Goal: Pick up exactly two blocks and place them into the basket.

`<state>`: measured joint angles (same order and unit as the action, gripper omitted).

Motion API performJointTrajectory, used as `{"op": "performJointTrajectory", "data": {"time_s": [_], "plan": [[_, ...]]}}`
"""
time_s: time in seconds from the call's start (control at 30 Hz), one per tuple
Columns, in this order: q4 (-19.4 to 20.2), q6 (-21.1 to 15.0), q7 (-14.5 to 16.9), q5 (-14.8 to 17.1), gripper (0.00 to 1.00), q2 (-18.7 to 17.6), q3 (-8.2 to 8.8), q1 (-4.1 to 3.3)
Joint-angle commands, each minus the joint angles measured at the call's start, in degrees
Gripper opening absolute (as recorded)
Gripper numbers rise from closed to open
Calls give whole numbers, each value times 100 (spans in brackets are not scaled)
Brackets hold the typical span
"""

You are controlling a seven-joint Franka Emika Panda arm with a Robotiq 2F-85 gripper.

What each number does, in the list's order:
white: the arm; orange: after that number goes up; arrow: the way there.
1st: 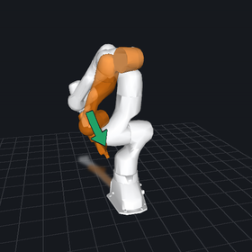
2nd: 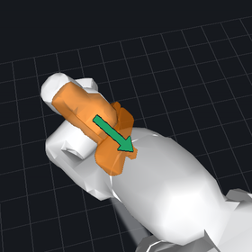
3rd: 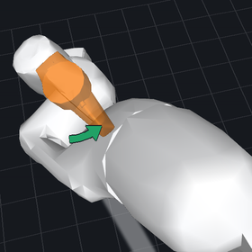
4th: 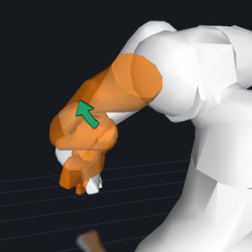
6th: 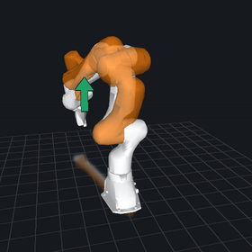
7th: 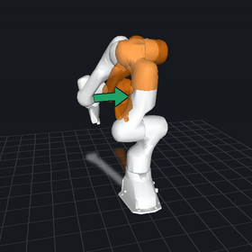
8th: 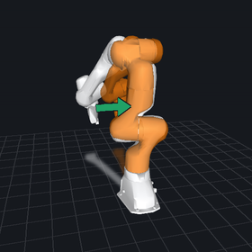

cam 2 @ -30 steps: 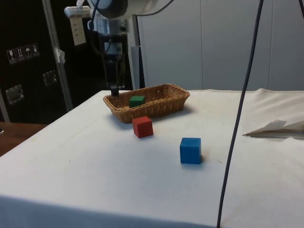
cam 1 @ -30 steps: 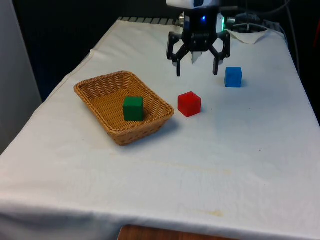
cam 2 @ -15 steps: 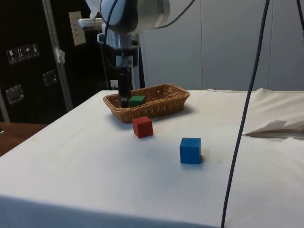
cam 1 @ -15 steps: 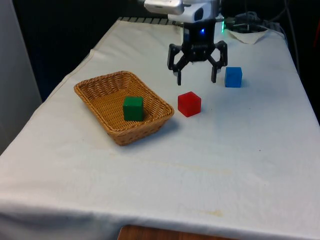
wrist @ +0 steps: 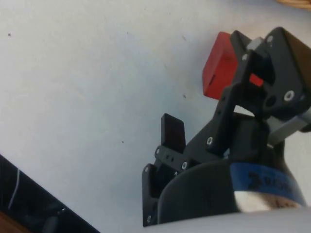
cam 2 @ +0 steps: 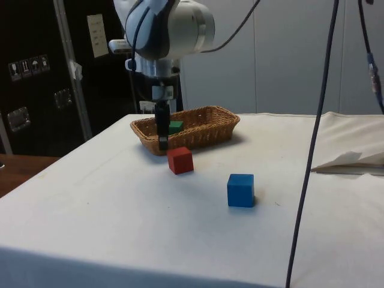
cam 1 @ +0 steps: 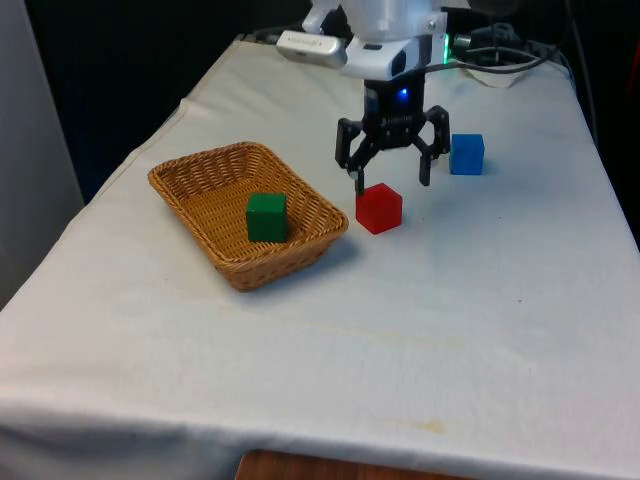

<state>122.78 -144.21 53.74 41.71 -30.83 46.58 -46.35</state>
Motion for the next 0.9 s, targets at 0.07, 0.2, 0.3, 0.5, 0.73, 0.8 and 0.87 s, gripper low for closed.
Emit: {"op": "performJointTrajectory", "data": {"time_s": [0.07, 0.2, 0.3, 0.5, 0.73, 0.8, 0.87], "plan": [[-23, -92, 338, 223, 100, -63, -120, 86], [-46, -97, 653, 413, 100, -178, -138, 120], [-63, -92, 888, 544, 100, -252, -149, 138], [-80, -80, 1335, 762, 100, -372, -183, 189], [-63, -11, 1667, 871, 100, -481, -120, 166], [-52, -80, 1891, 968, 100, -487, -183, 218], [-23, -86, 2023, 974, 100, -493, -183, 229]]}}
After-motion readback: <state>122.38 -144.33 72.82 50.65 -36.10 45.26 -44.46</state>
